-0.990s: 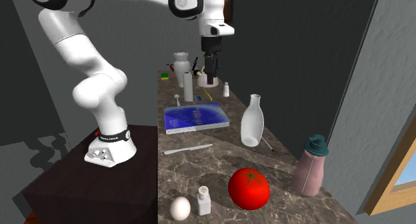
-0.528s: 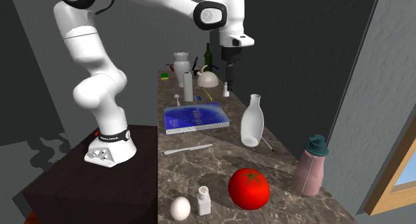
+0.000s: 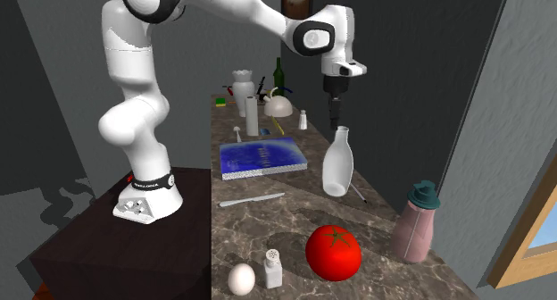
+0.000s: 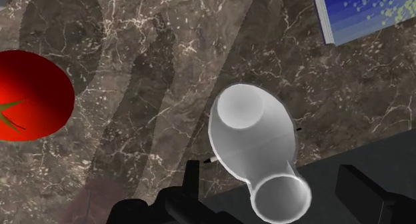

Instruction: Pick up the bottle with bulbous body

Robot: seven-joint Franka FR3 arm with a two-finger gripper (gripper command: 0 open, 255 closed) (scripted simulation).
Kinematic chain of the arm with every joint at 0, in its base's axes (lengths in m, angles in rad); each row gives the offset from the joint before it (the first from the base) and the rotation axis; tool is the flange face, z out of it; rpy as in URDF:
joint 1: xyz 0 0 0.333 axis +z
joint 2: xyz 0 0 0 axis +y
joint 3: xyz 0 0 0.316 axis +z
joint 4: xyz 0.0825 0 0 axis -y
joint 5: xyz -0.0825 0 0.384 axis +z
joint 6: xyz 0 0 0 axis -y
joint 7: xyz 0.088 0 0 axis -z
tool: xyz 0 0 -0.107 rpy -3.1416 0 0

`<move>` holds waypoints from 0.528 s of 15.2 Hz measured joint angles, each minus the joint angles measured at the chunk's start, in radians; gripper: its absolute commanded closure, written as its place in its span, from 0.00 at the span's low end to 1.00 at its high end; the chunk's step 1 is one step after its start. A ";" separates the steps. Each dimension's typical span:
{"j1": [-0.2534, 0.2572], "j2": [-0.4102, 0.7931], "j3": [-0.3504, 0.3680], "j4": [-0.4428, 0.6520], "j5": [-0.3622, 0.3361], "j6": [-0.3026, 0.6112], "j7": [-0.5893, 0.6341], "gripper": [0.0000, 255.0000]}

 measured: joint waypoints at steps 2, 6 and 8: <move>0.010 0.070 0.004 0.065 -0.012 0.007 0.017 0.00; 0.015 0.112 0.005 0.075 -0.020 0.039 0.028 0.00; 0.015 0.120 0.004 0.059 -0.022 0.063 0.029 0.00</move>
